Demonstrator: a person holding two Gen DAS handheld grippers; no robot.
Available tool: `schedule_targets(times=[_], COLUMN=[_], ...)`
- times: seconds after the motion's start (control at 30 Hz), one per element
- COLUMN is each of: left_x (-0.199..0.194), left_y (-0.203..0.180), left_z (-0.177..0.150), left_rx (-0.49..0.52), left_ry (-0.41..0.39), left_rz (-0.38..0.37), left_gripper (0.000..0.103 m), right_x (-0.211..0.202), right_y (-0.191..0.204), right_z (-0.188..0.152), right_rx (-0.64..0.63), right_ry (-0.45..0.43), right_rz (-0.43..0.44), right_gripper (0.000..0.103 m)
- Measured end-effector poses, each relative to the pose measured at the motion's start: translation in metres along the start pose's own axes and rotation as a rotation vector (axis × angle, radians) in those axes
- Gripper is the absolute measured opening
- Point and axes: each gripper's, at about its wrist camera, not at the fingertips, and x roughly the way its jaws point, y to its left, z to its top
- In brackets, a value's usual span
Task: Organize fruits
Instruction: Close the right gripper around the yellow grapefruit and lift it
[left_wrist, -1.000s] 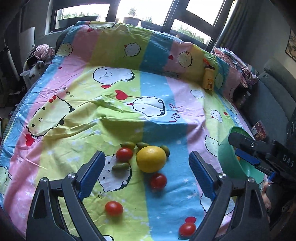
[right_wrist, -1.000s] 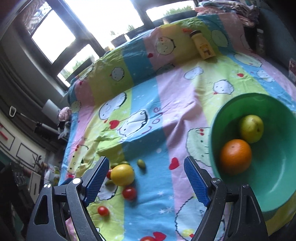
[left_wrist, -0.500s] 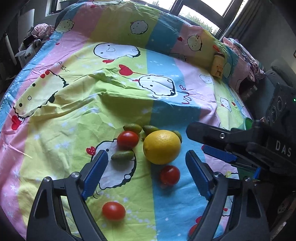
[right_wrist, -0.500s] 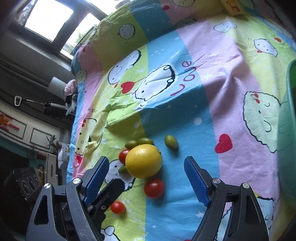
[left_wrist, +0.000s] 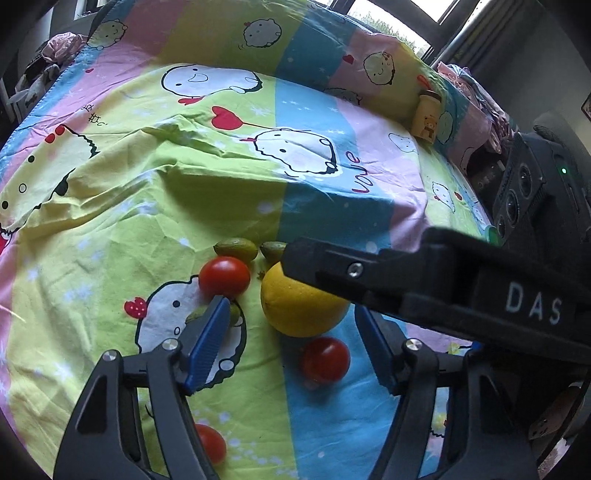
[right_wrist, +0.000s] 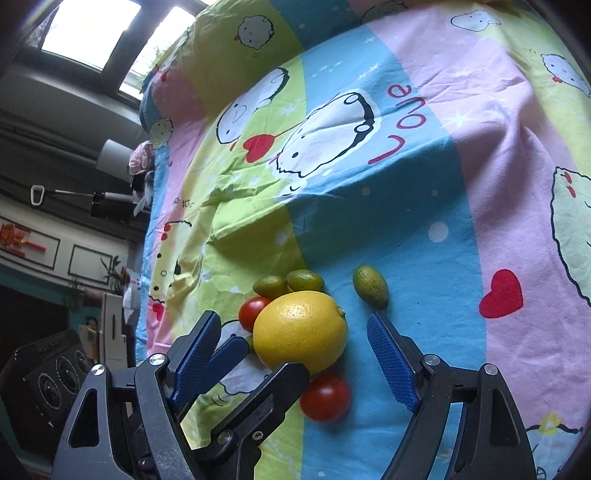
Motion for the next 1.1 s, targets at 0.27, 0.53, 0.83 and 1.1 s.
schedule_targets(times=[0.27,0.53,0.83,1.1], left_x=[0.004,0.013,0.011,-0.014], left_y=[-0.001,-0.003,-0.004,-0.017], left_z=[0.001,0.001,0.000,-0.001], left_rx=[0.022,0.000,-0.008,0.026], left_ry=[-0.017,0.013,0.009,-0.053], left_rz=[0.001,-0.069,-0.079,-0.067], left_gripper=[0.065,0.055,0.054,0.054], right_x=[0.010,0.011,0.010,-0.012], right_y=[-0.004,-0.012,-0.012,-0.001], right_z=[0.002,0.003,0.002,-0.001], right_rx=[0.015,0.039,0.040,0.013], right_ry=[0.024,0.032,0.033,-0.019], right_rz=[0.002,0.010,-0.001,0.032], right_gripper=[0.072,0.061,0.060,0.060])
